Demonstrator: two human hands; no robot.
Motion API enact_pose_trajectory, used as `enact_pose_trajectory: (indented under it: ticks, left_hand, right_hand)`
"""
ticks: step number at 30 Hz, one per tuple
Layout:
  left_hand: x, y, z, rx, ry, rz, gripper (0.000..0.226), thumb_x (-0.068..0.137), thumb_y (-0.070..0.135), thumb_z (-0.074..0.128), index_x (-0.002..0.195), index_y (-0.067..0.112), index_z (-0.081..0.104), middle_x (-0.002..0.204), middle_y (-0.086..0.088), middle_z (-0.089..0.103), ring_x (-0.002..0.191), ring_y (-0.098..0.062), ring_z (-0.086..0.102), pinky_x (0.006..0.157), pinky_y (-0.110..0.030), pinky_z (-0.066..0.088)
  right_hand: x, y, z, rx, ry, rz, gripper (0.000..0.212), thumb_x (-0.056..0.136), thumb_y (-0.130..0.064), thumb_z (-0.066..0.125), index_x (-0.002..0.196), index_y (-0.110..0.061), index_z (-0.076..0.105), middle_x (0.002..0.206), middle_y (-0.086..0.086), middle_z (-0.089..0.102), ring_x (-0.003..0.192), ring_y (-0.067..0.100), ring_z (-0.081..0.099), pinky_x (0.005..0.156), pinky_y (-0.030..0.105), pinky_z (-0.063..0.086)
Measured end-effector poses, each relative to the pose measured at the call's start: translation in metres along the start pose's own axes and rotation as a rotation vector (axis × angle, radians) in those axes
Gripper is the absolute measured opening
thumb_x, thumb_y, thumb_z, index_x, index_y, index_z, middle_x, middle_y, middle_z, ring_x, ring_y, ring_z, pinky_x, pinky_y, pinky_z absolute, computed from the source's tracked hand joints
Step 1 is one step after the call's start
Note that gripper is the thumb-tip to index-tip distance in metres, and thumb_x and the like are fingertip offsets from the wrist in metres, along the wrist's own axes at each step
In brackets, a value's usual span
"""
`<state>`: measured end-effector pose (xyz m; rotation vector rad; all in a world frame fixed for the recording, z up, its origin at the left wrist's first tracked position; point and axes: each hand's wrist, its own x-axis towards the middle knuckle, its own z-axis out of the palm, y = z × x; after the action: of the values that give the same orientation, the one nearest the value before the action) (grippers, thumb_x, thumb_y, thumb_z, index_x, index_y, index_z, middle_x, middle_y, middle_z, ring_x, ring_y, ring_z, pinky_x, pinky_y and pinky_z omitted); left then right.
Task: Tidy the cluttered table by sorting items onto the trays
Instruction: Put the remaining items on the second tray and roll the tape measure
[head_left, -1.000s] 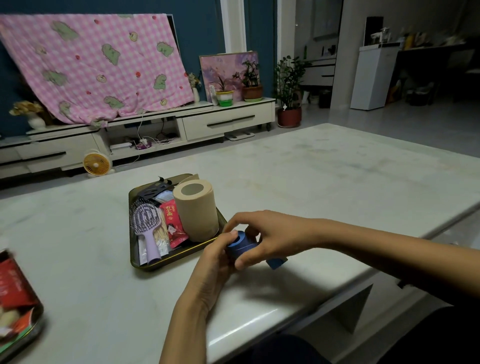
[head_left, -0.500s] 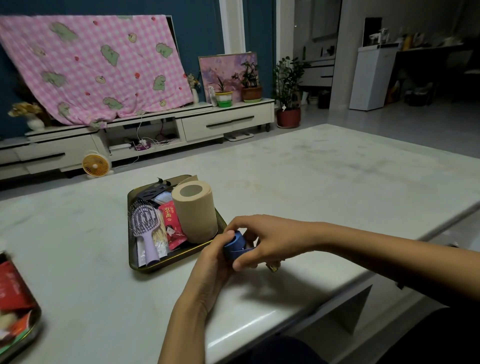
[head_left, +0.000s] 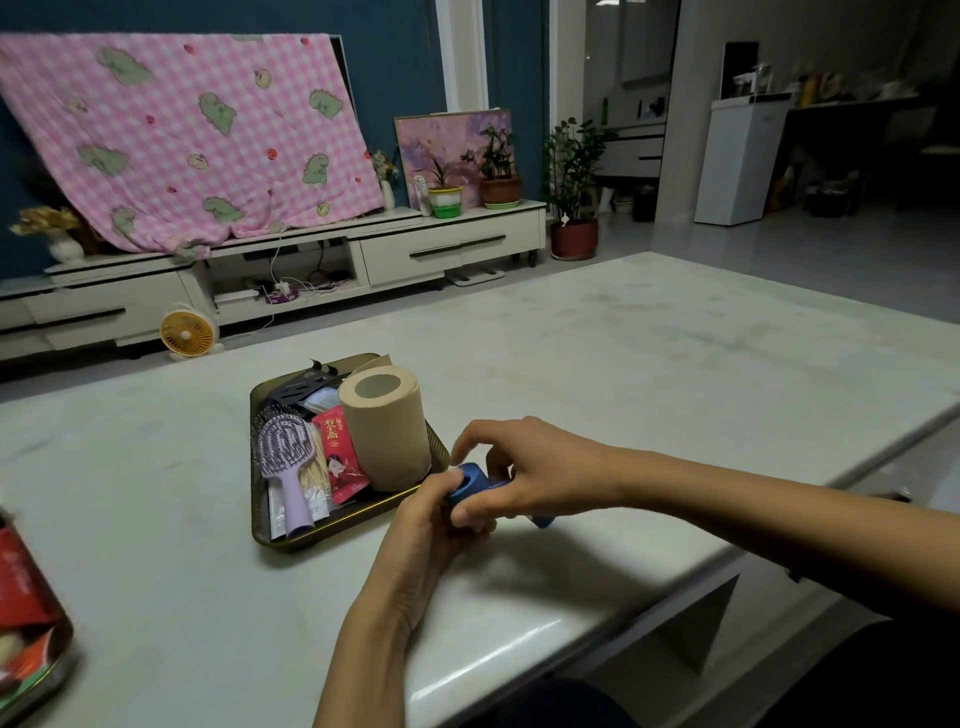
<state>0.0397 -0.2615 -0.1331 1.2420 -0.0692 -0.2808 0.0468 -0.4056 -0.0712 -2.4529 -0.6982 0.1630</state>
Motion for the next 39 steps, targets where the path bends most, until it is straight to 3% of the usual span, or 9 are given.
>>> enact_pose_trajectory:
  ticks: [5,8,13,20,26,29,32,35,39]
  left_hand:
    - [-0.004,0.000,0.001,0.100,0.035,0.028,0.019,0.080,0.016,0.055,0.067,0.008,0.066,0.072,-0.021,0.057,0.070,-0.027,0.051,0.066,-0.032,0.042]
    - [-0.008,0.002,0.002,0.158,0.001,0.018,0.021,0.063,0.027,0.056,0.061,0.011,0.070,0.065,-0.012,0.062,0.061,-0.018,0.057,0.069,-0.032,0.044]
    - [-0.007,0.001,-0.003,0.077,0.023,-0.028,0.036,0.058,0.028,0.058,0.087,0.006,0.061,0.059,-0.005,0.066,0.055,-0.013,0.060,0.070,-0.031,0.045]
    - [0.003,0.002,-0.001,-0.049,0.100,0.000,0.035,0.068,0.042,0.061,0.078,0.011,0.074,0.064,-0.008,0.064,0.056,-0.013,0.059,0.059,-0.029,0.045]
    - [0.003,-0.001,0.001,-0.090,0.242,-0.039,0.030,0.084,0.033,0.054,0.087,0.006,0.068,0.062,-0.010,0.065,0.052,-0.016,0.061,0.062,-0.034,0.046]
    - [0.001,0.005,-0.001,-0.020,0.305,-0.048,0.033,0.091,0.032,0.049,0.077,0.007,0.066,0.055,-0.011,0.061,0.052,-0.021,0.055,0.059,-0.031,0.041]
    - [-0.005,0.016,-0.011,0.009,0.337,-0.039,0.027,0.090,0.023,0.051,0.076,0.004,0.063,0.052,-0.012,0.056,0.052,-0.022,0.045,0.053,-0.028,0.037]
    - [-0.011,0.027,-0.021,-0.069,0.316,-0.084,0.020,0.088,0.016,0.050,0.078,0.000,0.059,0.048,-0.008,0.045,0.037,-0.015,0.039,0.041,-0.019,0.034]
    - [-0.022,0.042,-0.027,-0.139,0.225,-0.186,0.019,0.066,0.014,0.058,0.053,0.000,0.061,0.039,-0.003,0.027,0.029,-0.015,0.029,0.038,-0.019,0.032]
  right_hand:
    - [0.001,0.003,-0.017,0.165,-0.236,-0.033,0.037,0.079,-0.023,0.073,0.113,-0.017,0.060,0.064,-0.002,0.061,0.059,0.009,0.057,0.071,0.034,0.046]
    - [0.002,0.007,-0.024,0.206,-0.305,-0.053,0.035,0.080,-0.021,0.072,0.113,-0.022,0.062,0.067,0.003,0.060,0.061,0.010,0.056,0.071,0.039,0.042]
    - [0.008,0.010,-0.024,0.263,-0.338,-0.047,0.035,0.083,-0.019,0.068,0.118,-0.020,0.060,0.071,0.008,0.059,0.065,0.018,0.053,0.069,0.039,0.037]
    - [0.017,0.000,-0.019,0.044,-0.045,0.032,0.028,0.079,-0.027,0.071,0.099,-0.023,0.052,0.064,-0.006,0.057,0.058,0.014,0.055,0.054,0.030,0.048]
    - [0.028,-0.009,0.001,-0.294,0.103,-0.053,0.037,0.082,-0.034,0.062,0.106,-0.014,0.044,0.093,0.009,0.061,0.084,0.026,0.052,0.062,0.030,0.032]
    - [0.030,-0.016,-0.001,-0.199,0.056,-0.074,0.039,0.081,-0.029,0.066,0.107,-0.013,0.044,0.096,0.013,0.062,0.080,0.026,0.054,0.056,0.029,0.039]
    - [0.028,-0.024,-0.009,0.000,-0.037,-0.092,0.042,0.080,-0.022,0.071,0.114,-0.008,0.052,0.083,0.003,0.057,0.064,0.013,0.052,0.038,0.009,0.039]
    - [0.029,-0.031,-0.013,0.096,-0.121,-0.133,0.043,0.083,-0.020,0.069,0.121,-0.005,0.056,0.079,-0.005,0.055,0.060,0.004,0.052,0.046,0.008,0.041]
    - [0.029,-0.035,-0.016,0.186,-0.236,-0.124,0.043,0.087,-0.019,0.065,0.126,-0.007,0.053,0.073,-0.010,0.058,0.051,-0.001,0.055,0.051,0.016,0.043]
